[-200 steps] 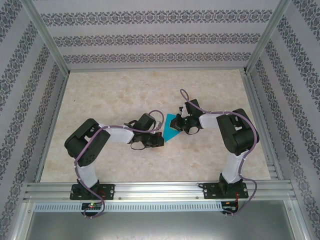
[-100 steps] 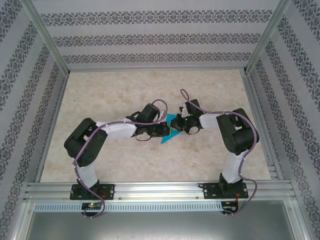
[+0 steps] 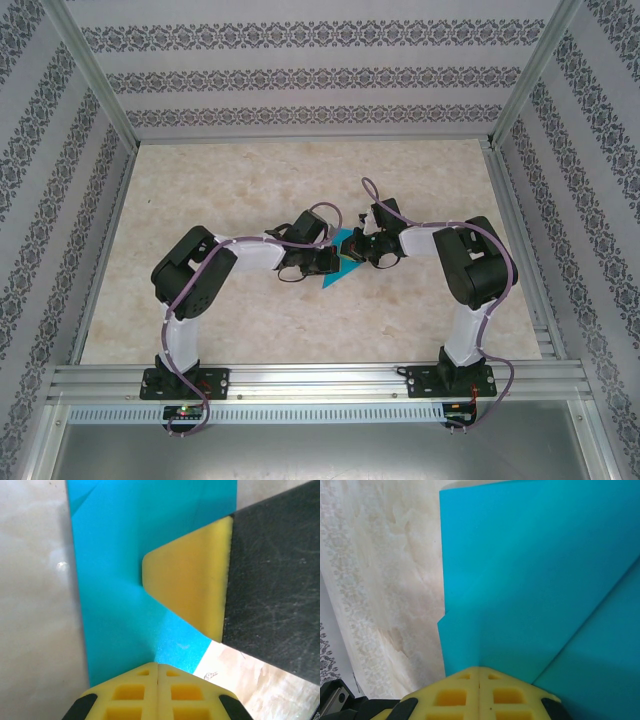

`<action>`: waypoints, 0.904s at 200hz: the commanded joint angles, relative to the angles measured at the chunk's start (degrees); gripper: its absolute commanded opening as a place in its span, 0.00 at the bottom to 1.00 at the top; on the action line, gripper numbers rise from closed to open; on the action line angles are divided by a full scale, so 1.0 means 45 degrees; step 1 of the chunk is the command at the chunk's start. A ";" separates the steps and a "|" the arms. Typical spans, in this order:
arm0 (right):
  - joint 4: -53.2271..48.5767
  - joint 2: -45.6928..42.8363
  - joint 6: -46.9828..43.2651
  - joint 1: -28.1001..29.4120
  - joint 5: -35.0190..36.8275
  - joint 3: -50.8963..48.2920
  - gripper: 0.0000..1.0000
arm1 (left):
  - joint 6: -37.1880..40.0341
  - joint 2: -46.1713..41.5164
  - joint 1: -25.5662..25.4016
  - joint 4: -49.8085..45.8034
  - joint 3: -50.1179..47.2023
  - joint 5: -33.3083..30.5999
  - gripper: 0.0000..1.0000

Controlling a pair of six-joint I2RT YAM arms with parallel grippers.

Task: Fold a paper plane with a square sheet of paper (pick it up from the middle)
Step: Fourth fold the wing at the center of the table.

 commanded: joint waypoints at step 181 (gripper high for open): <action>-0.1432 0.1233 -0.0203 -0.0066 0.1995 -0.0568 0.02 | -0.0361 -0.2844 -0.0163 0.1659 -0.2564 -0.0037 0.00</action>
